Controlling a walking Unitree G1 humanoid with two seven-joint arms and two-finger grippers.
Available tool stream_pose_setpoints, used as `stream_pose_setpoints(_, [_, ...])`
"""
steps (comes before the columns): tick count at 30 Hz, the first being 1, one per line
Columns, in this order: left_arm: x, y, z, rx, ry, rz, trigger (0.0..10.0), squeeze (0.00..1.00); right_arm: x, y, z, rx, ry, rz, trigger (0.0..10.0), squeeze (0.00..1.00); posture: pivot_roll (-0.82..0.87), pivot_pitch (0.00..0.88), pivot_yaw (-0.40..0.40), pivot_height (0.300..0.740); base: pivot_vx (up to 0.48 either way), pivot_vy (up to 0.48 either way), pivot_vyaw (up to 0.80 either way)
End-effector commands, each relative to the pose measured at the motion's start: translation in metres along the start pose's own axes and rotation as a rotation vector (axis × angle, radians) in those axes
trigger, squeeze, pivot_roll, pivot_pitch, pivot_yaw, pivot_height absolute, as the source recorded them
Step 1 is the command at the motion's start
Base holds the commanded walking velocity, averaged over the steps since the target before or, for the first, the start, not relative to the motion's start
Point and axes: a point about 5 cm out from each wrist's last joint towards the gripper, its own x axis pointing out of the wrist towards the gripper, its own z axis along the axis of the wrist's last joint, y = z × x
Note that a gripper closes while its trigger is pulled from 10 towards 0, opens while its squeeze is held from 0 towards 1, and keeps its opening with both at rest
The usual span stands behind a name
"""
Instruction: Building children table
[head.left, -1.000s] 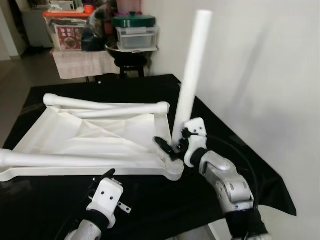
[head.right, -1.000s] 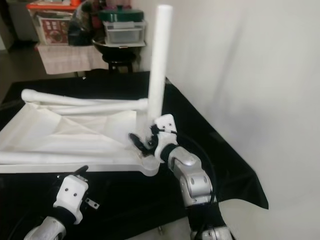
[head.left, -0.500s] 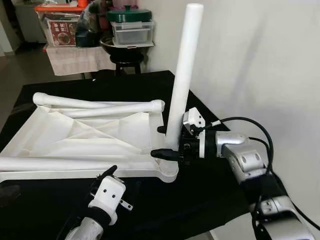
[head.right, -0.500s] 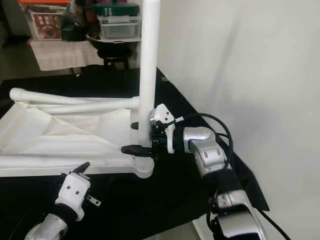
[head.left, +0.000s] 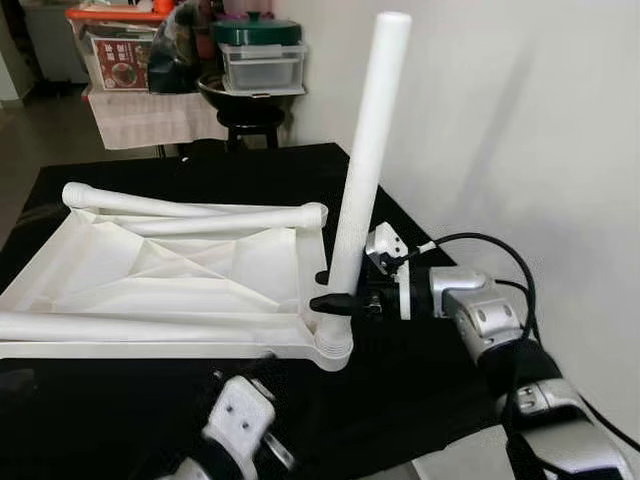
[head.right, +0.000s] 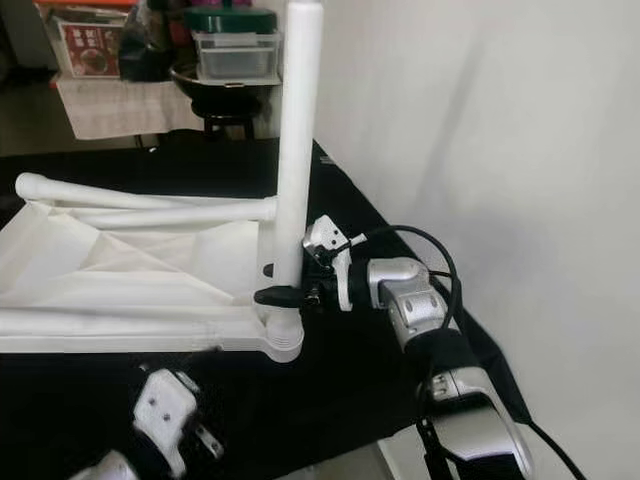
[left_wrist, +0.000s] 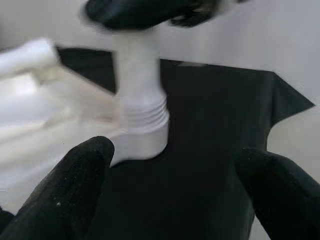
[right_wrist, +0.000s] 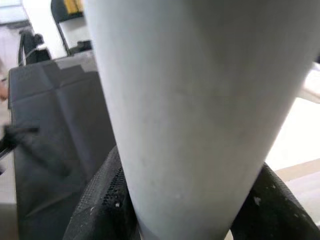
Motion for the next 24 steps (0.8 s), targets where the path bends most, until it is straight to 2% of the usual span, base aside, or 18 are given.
stream_pose_setpoints(1, [-0.004,0.004,-0.003,-0.008,0.020,0.035,10.0,0.00,-0.005,0.006,-0.011,0.040,0.014,-0.017,0.0,0.00,-0.03,0.000,-0.085,0.740,0.000,0.000,0.00])
stream_pose_setpoints(3, [-0.004,0.004,-0.003,-0.008,0.020,0.035,10.0,0.00,-0.005,0.006,-0.011,0.040,0.014,-0.017,0.0,0.00,-0.03,0.000,-0.085,0.740,0.000,0.000,0.00])
stream_pose_setpoints(4, [-0.007,0.007,-0.006,0.000,0.028,0.069,10.0,0.00,-0.006,0.012,-0.017,0.049,0.025,-0.082,0.0,0.00,-0.02,0.000,-0.090,0.740,0.000,0.000,0.00])
stream_pose_setpoints(5, [-0.009,0.012,-0.008,-0.008,0.030,0.116,10.0,0.00,-0.003,0.009,-0.029,0.025,0.092,-0.478,0.0,0.00,-0.03,0.000,-0.087,0.740,0.000,0.000,0.00])
stream_pose_setpoints(6, [-0.011,0.015,-0.010,-0.014,0.030,0.148,10.0,0.00,-0.008,0.008,-0.036,-0.003,0.139,-0.785,0.0,0.00,-0.03,0.000,-0.084,0.740,0.000,0.000,0.00])
stream_pose_setpoints(7, [-0.012,0.017,-0.011,-0.030,0.026,0.163,10.0,0.00,-0.013,0.023,-0.043,0.065,0.152,-0.894,0.0,0.00,-0.02,0.000,-0.086,0.740,0.000,0.000,0.00])
stream_pose_setpoints(10, [-0.012,0.017,-0.011,-0.030,0.026,0.163,10.0,0.00,-0.013,0.023,-0.043,0.065,0.152,-0.894,0.0,0.00,-0.02,0.000,-0.086,0.740,0.000,0.000,0.00])
stream_pose_setpoints(11, [-0.013,0.019,-0.012,-0.036,0.025,0.166,10.0,0.00,-0.017,0.039,-0.045,0.090,0.160,-0.914,0.0,0.00,-0.04,0.000,-0.085,0.740,0.000,0.000,0.00])
stream_pose_setpoints(13, [-0.014,0.020,-0.013,-0.064,0.024,0.156,10.0,0.00,-0.026,0.053,-0.053,0.126,0.169,-0.882,0.0,0.00,-0.05,0.000,-0.081,0.740,0.000,0.000,0.00])
stream_pose_setpoints(18, [-0.013,0.020,-0.015,-0.084,0.025,0.145,10.0,0.00,-0.028,0.051,-0.057,0.139,0.179,-0.894,0.0,0.00,-0.06,0.000,-0.079,0.740,0.000,0.000,0.00])
stream_pose_setpoints(19, [-0.012,0.021,-0.015,-0.091,0.023,0.140,10.0,0.00,-0.022,0.049,-0.053,0.151,0.156,-0.853,10.0,0.00,-0.06,0.000,-0.080,0.740,0.000,0.000,0.00])
stream_pose_setpoints(22, [-0.011,0.021,-0.016,-0.096,0.020,0.135,10.0,0.00,-0.018,0.046,-0.048,0.160,0.122,-0.830,10.0,0.00,-0.06,0.000,-0.080,0.740,0.000,0.000,0.00])
stream_pose_setpoints(23, [-0.009,0.021,-0.016,-0.099,0.018,0.128,10.0,0.00,-0.012,0.040,-0.040,0.158,0.068,-0.762,10.0,1.00,-0.06,0.000,-0.089,0.740,0.000,0.000,0.00])
stream_pose_setpoints(24, [-0.006,0.021,-0.018,-0.105,0.012,0.120,10.0,0.00,-0.002,0.032,-0.022,0.152,-0.036,-0.631,10.0,1.00,-0.05,0.000,-0.094,0.740,0.000,0.000,0.00])
